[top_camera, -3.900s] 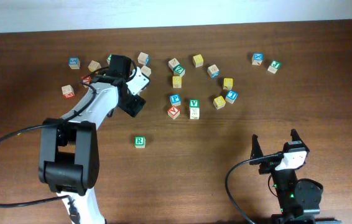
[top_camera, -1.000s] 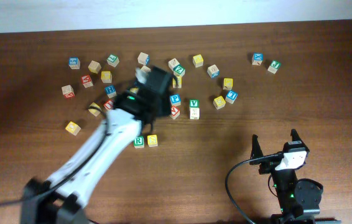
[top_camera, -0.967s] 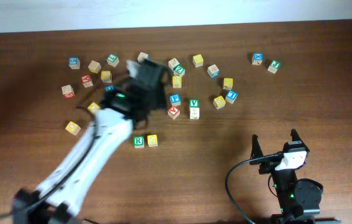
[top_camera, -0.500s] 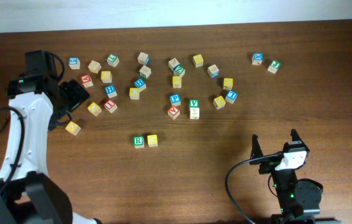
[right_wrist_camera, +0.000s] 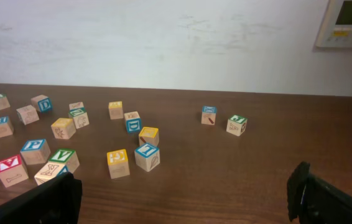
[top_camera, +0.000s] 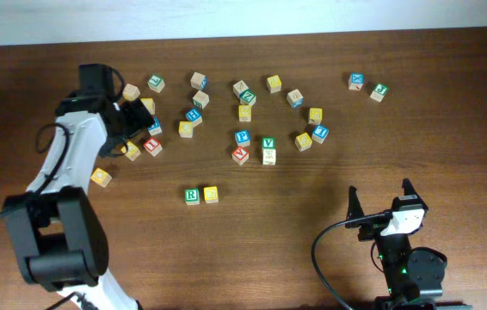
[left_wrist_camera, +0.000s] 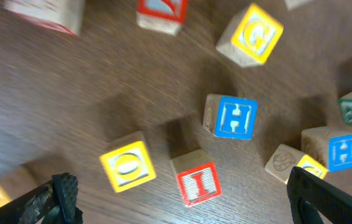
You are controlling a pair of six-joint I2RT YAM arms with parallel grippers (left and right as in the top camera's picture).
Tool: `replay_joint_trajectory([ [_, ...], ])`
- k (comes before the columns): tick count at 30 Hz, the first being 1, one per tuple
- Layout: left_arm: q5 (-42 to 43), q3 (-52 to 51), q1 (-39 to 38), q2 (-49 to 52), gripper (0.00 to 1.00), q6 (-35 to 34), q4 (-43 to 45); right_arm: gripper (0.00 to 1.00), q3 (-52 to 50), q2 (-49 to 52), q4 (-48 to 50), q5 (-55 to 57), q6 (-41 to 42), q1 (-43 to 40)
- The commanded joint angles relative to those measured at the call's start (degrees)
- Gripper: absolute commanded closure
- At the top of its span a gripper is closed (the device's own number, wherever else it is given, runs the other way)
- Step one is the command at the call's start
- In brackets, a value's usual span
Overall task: Spell out RSS
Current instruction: 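Withdraw the left gripper to the left side of the table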
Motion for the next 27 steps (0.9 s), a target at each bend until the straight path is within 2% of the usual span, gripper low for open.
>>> replay_joint_trajectory([
  [1,-1.36,0.0,-0.83,2.64,0.01,1.05,1.51,0.02,-0.31,-0.37,-0.28,0.11,0.09,-0.17],
  [4,-1.33,0.57,1.2,2.8,0.01,-2.19,2.08,0.02,-0.31,-0.37,-0.28,0.11,0.09,-0.17],
  [8,8.48,3.87,7.45,-1.07,0.01,-1.49,-0.09,0.02,-0.31,-0.37,-0.28,0.11,0.09,-0.17],
  [10,9.64,3.96,9.68,-6.21,0.01,-1.49,-1.07,0.02,-0.31,-0.37,-0.28,0.11,0.07,-0.17],
  [13,9.68,3.96,15.5,-11.89,0.01,-2.14,-6.29,0.02,-0.31,-0.37,-0.28,0.11,0.09,-0.17],
  [17,9.86,3.91,22.34,-12.63,0.01,-2.12,-14.47,0.02,-0.31,-0.37,-0.28,0.11,0.09,-0.17],
  [19,9.86,3.91,22.77,-12.63,0.01,-2.12,-16.22,0.02,-0.31,-0.39,1.73,-6.23,5.25,-0.17],
  [20,9.86,3.91,22.71,-12.63,0.01,-2.12,-16.63,0.02,-0.31,-0.39,2.69,-17.44,12.33,-0.17],
  [22,9.86,3.91,22.71,-12.63,0.01,-2.1,-17.77,0.02,-0.31,-0.39,3.87,-24.0,13.51,-0.17],
  [24,9.86,3.91,22.73,-12.63,0.01,-2.12,-18.16,0.02,-0.31,-0.39,12.04,-25.88,17.73,-0.17],
  [25,9.86,3.91,22.71,-12.63,0.01,-2.12,-18.16,0.02,-0.28,-0.37,22.34,-25.86,18.56,-0.17],
  [27,9.84,3.91,22.73,-12.63,0.01,-2.12,-18.16,0.02,1.07,-0.37,31.71,-23.3,18.56,-0.17],
])
